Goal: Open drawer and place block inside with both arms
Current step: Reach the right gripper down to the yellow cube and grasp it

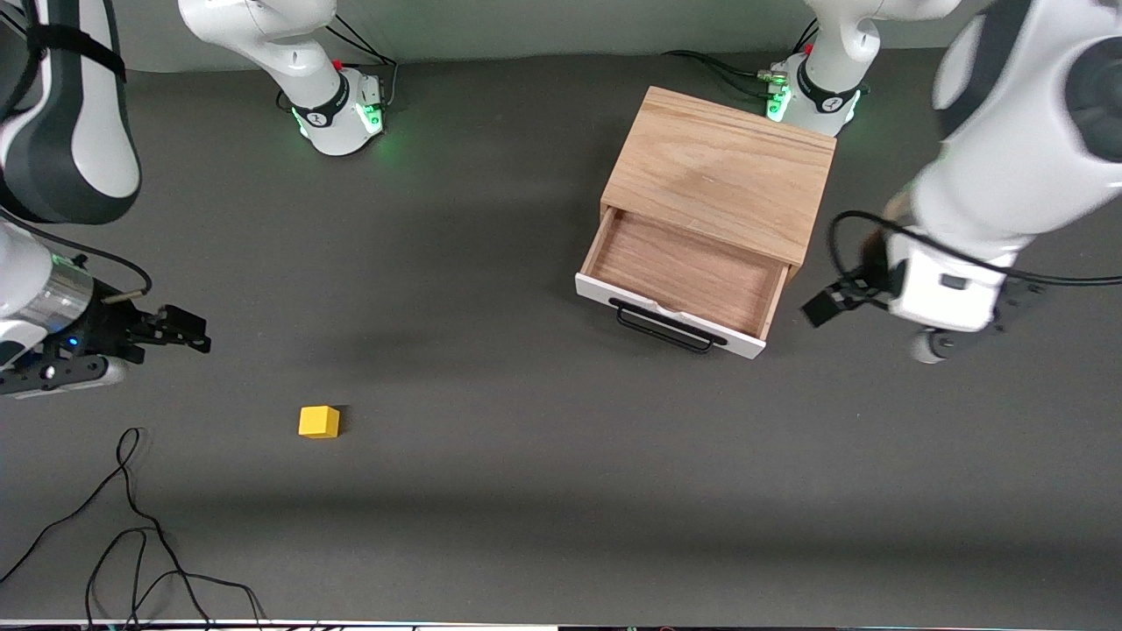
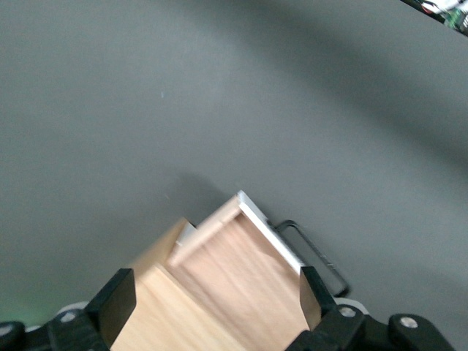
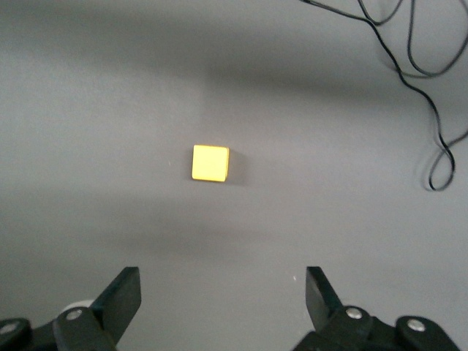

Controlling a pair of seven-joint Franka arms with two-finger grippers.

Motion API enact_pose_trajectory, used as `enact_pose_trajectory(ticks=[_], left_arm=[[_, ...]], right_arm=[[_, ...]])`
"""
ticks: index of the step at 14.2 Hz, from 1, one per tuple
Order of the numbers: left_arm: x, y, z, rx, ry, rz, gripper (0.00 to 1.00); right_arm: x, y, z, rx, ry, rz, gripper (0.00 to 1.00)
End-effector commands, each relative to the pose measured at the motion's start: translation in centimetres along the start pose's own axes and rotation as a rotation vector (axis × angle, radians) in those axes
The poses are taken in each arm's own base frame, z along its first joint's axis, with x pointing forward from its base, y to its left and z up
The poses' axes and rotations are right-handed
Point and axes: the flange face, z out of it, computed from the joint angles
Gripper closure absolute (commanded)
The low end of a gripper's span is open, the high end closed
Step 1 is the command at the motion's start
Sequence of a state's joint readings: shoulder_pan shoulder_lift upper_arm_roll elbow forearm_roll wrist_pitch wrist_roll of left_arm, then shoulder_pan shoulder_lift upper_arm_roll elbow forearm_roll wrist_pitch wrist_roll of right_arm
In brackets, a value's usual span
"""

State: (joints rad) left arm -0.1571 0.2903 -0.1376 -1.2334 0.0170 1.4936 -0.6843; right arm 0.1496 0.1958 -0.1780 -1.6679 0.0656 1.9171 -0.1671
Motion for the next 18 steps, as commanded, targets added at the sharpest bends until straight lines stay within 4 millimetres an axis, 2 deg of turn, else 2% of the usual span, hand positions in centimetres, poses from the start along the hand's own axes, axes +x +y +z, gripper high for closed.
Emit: enact_pose_trajectory(ticks=[1,3,5,6,7,9,11,13,18], left_arm=[[1.9,-3.8,-0.4,0.02,0.003,0.248,0.0],[3.0,-5.6,-0.5,0.025,-0.004,0.319,0.0],[2.6,-6.1,-0.7,0.037,-0.024,0.335,0.0],[2.0,-6.4,-1.6,0.037,-0.009,0.335,0.0],[1.7,-6.5,-1.8,0.04,-0.01,0.337,0.0],[2.0,-6.6,-1.7,0.06,0.004,0.336,0.0],[1.9,-6.7,-1.6,0.061,0.0,0.333,0.0],[1.9,-6.7,-1.6,0.062,-0.003,0.319,0.0],[1.6,-7.0,-1.9,0.056,0.018,0.318,0.0]], right_arm=[[2.3,-0.9,4.4,-0.002,0.035,-0.028,0.0],[3.6,-1.7,8.6,-0.005,0.037,-0.025,0.0],[4.4,-1.8,13.0,0.018,0.033,-0.001,0.0],[4.7,-1.8,14.7,0.022,0.037,0.007,0.0],[4.9,-1.8,16.7,0.017,0.031,0.007,0.0],[4.7,-2.9,20.4,0.011,0.023,-0.003,0.0],[3.6,-3.3,23.4,-0.003,0.04,0.0,0.0],[2.7,-2.9,25.8,-0.014,0.041,0.012,0.0],[2.2,-3.0,28.6,0.0,0.023,0.045,0.0]])
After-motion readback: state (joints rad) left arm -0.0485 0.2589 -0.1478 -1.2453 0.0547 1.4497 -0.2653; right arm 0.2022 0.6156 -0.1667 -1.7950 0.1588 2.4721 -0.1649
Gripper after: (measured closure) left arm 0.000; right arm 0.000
